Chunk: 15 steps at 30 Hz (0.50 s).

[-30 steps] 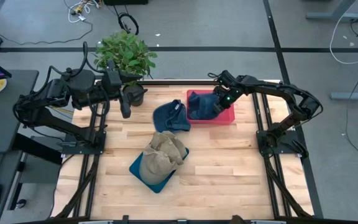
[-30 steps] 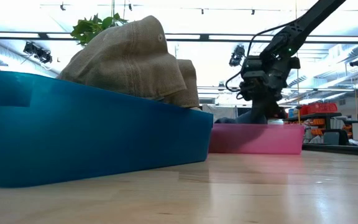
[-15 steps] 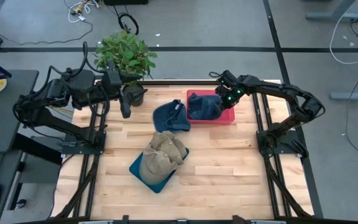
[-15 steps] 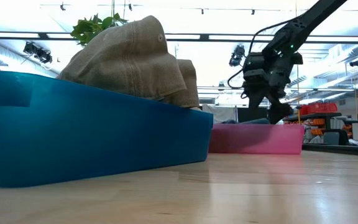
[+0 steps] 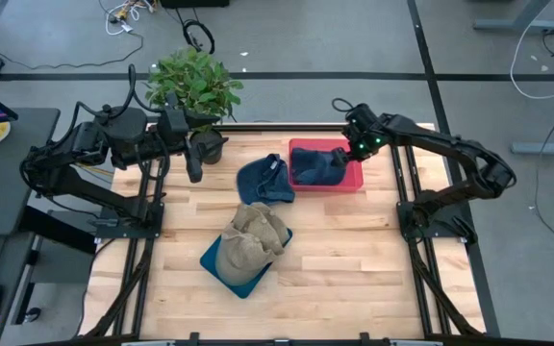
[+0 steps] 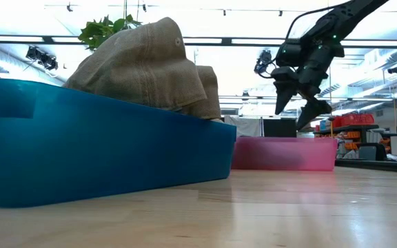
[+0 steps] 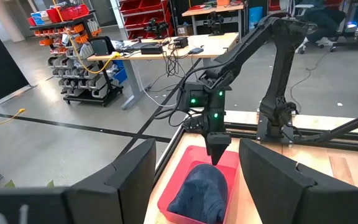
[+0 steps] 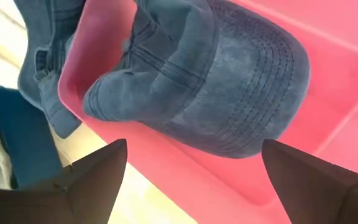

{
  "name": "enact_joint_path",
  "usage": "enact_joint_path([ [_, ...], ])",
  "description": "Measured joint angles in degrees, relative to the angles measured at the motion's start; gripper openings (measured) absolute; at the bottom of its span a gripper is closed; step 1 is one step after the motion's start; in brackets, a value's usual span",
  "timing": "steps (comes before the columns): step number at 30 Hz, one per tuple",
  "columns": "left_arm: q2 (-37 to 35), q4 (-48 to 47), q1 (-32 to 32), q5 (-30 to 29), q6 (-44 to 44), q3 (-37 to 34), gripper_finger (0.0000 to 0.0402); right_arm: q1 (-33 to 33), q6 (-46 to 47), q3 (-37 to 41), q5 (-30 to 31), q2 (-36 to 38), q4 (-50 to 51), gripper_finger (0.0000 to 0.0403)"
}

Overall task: Pick & Place hat
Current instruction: Put the blue cap into the pink bin

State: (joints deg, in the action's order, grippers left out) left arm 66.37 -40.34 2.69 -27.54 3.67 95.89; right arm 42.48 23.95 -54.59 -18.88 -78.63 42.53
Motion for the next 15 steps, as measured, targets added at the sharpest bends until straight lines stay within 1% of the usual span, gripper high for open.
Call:
enact_joint_path([
  [7,0.0,-0.18,0.0,0.01,-0.63,-0.01,0.0234,-0.04,2.9,0.0,0.11,-1.35,-2.81,0.0373],
  [10,0.0,-1.5,0.01,0.0,-2.31,-0.01,0.0234,-0.91,4.97,0.0,-3.05,-0.54,-5.58,0.0373],
  [13,0.02,-3.41,0.01,-0.01,-3.81,-0.01,0.0234,-3.19,7.53,-0.04,-7.31,0.36,-11.54,0.0373],
  [15,0.02,-4.95,0.01,-0.02,-4.85,-0.01,0.0234,-5.13,9.49,-0.04,-8.69,0.76,-15.43,0.0373],
])
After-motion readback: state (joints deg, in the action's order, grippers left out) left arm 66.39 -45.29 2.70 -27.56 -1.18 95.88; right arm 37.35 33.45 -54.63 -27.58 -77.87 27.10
